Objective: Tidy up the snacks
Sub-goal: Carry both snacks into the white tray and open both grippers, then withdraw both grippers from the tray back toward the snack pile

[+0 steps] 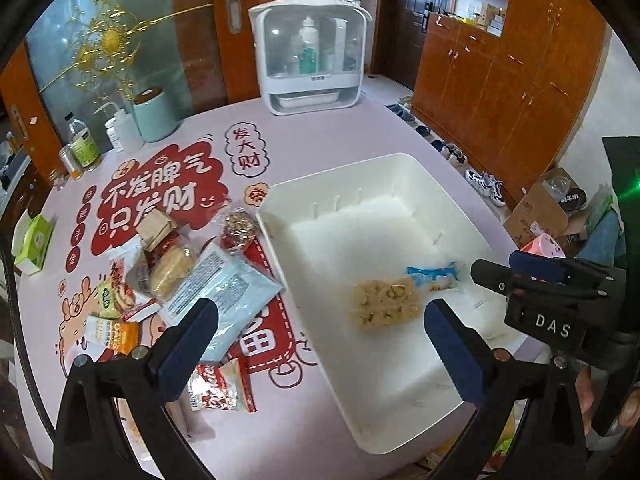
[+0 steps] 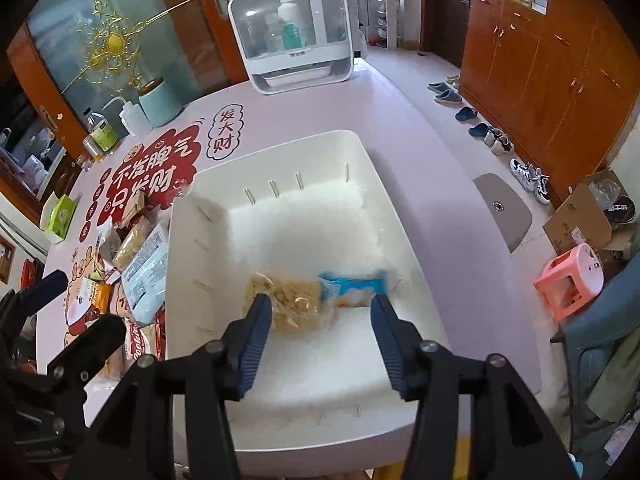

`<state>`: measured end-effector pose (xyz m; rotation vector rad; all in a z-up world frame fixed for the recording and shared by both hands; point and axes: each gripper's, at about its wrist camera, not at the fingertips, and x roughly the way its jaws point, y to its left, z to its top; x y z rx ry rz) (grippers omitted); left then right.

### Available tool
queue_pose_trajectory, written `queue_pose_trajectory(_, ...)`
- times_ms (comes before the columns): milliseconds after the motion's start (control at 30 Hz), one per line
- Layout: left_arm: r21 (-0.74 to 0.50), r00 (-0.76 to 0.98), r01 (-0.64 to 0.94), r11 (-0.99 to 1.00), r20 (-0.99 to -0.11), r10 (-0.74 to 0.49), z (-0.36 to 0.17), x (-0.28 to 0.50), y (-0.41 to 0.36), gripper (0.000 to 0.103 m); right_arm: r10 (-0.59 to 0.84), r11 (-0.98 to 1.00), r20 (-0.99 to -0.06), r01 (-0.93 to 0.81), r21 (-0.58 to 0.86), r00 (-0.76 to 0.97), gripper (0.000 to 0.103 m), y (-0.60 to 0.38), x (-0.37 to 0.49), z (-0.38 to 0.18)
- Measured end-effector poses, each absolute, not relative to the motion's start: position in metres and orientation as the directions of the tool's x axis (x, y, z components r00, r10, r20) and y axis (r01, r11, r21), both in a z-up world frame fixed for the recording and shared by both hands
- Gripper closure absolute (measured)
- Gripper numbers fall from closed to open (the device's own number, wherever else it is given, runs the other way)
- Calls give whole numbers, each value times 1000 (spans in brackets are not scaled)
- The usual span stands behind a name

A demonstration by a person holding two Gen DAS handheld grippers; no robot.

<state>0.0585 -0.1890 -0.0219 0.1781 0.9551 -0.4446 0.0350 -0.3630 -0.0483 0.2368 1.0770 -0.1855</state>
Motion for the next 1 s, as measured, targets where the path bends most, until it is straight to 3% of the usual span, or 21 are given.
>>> queue_pose_trajectory(667, -124, 616, 305, 944, -731, -295, -1, 29, -81, 1, 7, 974, -855, 191, 125, 519, 51, -301, 39, -22)
queue_pose_trajectory(1000, -14, 685, 347, 938, -679, -264, 29, 24, -26, 1, 12, 961, -821, 221, 167, 570, 51, -248, 43, -4)
